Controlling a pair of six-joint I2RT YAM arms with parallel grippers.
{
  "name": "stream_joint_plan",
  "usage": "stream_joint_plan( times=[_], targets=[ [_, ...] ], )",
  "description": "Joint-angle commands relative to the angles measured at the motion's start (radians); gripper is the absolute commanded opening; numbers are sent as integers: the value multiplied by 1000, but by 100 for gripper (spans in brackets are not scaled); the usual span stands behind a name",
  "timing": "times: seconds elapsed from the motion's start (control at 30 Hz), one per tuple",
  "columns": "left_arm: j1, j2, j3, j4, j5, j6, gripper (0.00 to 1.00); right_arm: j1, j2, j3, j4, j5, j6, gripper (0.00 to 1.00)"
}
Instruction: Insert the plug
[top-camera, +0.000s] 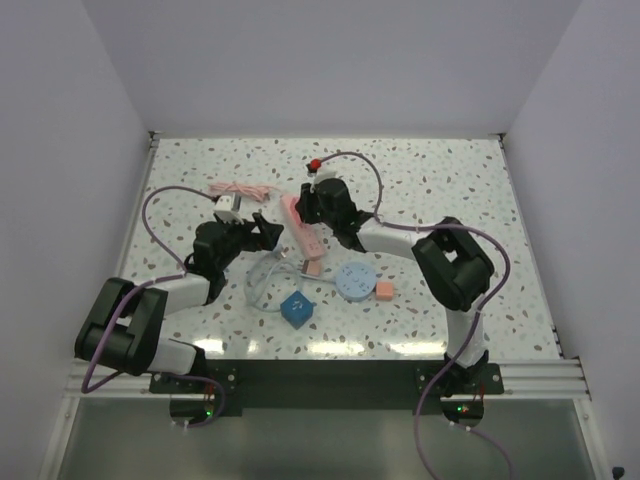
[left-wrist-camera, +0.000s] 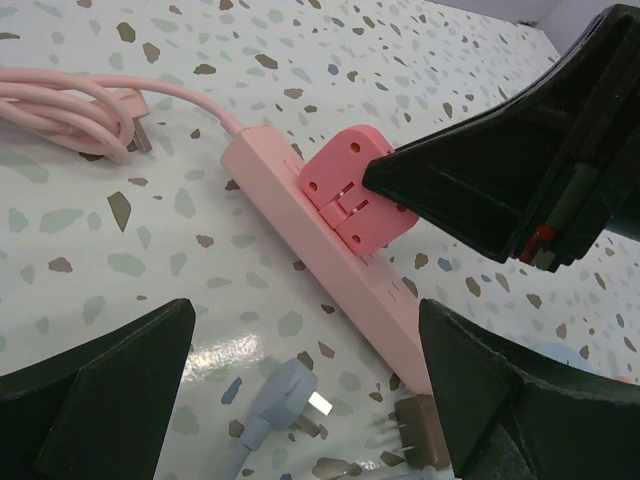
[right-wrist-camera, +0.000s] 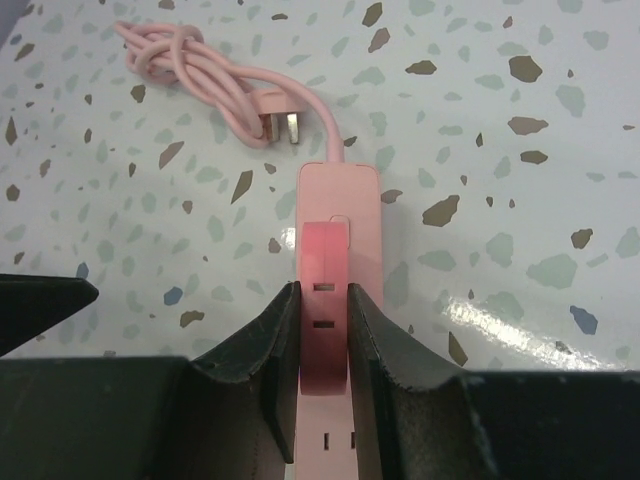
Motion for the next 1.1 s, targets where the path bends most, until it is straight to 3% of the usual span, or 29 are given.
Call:
stream_joint_plan(
  times=[0.0, 0.53, 1.07],
  targets=[
    [-5, -4, -13, 55, -14, 17, 100, 53, -51, 44, -61, 106, -91, 20],
    [-5, -30, -33, 31, -76, -3, 100, 171, 76, 156, -153, 258, -173, 19],
    [-5, -94, -76, 5, -106, -23, 100, 188, 165, 192, -200, 261, -151, 23]
  ],
)
